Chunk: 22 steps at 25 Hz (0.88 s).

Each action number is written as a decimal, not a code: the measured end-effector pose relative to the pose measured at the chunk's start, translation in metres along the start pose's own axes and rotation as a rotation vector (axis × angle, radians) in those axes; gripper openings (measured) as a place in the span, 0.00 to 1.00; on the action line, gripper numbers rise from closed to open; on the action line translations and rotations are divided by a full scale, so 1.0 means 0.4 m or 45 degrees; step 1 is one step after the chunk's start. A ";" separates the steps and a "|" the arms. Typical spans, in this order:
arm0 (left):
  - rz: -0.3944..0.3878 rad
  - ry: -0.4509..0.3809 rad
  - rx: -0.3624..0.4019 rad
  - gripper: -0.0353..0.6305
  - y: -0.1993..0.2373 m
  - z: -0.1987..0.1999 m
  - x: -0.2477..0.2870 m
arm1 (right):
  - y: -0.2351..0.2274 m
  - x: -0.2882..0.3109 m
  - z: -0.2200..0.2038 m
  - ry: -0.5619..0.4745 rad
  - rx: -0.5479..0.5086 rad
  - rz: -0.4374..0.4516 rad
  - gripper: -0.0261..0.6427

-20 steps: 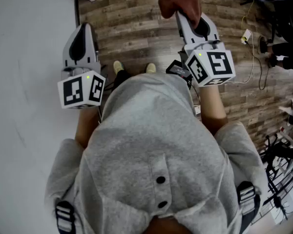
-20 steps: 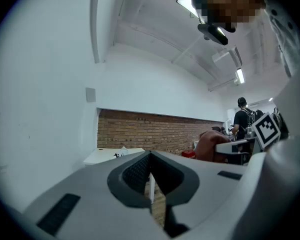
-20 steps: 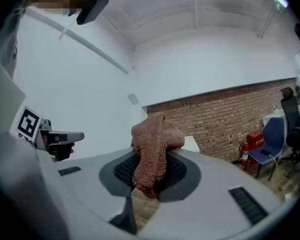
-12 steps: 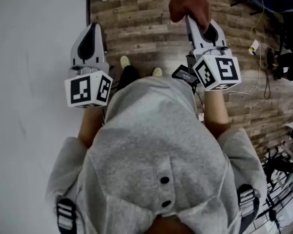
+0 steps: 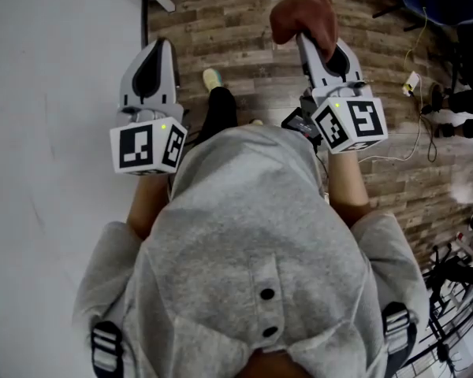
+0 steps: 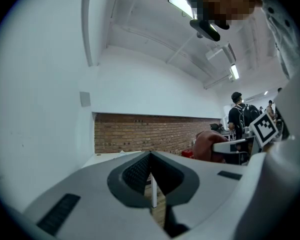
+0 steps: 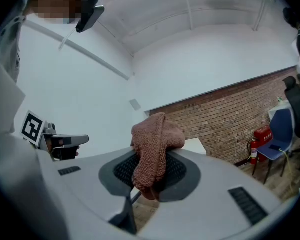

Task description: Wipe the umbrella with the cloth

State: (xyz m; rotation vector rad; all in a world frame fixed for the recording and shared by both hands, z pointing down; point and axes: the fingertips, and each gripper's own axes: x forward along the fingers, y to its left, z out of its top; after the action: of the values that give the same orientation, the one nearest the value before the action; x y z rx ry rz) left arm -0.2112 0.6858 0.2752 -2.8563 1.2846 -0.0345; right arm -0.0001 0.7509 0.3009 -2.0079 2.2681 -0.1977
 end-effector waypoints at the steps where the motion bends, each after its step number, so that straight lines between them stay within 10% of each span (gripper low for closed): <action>1: -0.008 -0.003 0.001 0.08 0.009 0.002 0.013 | -0.002 0.014 0.003 0.001 -0.004 -0.005 0.16; 22: -0.020 0.115 -0.080 0.08 0.402 -0.068 0.451 | -0.037 0.622 -0.030 0.165 0.063 0.047 0.16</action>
State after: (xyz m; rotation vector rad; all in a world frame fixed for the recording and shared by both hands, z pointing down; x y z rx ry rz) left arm -0.2125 0.4441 0.3025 -2.9497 1.3014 -0.1271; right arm -0.0180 0.5024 0.3169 -1.9815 2.3490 -0.3883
